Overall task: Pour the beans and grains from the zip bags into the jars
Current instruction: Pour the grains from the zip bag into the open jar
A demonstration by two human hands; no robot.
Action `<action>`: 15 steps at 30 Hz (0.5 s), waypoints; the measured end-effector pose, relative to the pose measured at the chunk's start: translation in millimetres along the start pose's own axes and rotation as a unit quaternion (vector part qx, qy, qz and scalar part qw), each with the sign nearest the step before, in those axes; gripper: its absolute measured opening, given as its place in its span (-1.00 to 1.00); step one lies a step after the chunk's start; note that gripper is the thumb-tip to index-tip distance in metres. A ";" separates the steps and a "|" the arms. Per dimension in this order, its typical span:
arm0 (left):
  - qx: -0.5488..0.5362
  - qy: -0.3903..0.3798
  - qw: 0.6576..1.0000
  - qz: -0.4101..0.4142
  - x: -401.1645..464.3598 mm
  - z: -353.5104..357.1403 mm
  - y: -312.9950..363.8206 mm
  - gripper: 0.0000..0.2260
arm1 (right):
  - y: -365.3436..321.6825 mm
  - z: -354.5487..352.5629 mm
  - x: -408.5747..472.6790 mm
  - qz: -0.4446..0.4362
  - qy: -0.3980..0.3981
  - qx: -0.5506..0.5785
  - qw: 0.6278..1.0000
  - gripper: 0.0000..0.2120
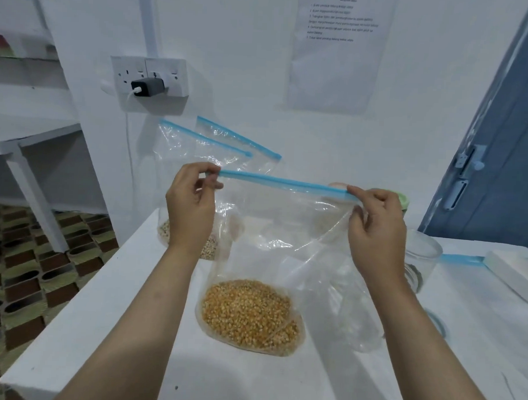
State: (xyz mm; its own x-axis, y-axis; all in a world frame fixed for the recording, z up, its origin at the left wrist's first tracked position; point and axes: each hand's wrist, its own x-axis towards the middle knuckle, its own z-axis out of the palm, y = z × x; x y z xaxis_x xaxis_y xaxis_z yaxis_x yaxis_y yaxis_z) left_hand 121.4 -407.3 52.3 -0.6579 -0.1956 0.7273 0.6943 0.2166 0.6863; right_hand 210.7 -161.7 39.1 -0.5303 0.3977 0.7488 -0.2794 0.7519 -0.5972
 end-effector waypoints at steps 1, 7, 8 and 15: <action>-0.014 -0.006 1.000 0.001 -0.4 2.0 1.5 -0.84 | 0.4 1.4 0.2 -0.018 -0.004 -0.044 0.999 -0.64; -0.085 -0.042 0.995 0.012 8.1 13.3 23.3 -0.78 | -16.5 11.4 1.0 -0.108 -0.025 -0.170 0.979 -0.67; -0.093 -0.049 0.994 0.017 9.1 14.9 26.6 -0.79 | -22.3 14.0 1.7 -0.118 -0.030 -0.158 0.980 -0.67; -0.155 -0.100 0.983 -0.007 0.1 17.1 36.0 -0.81 | -67.6 52.3 1.6 -0.178 -0.072 -0.110 0.975 -0.70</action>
State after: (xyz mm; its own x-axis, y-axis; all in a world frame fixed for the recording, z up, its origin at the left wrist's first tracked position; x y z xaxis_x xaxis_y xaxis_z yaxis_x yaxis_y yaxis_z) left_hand 141.4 -383.1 77.0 -0.6913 0.0011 0.7226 0.7193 -0.0936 0.6883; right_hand 186.8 -239.4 65.7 -0.5430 0.0245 0.8394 -0.2968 0.9295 -0.2191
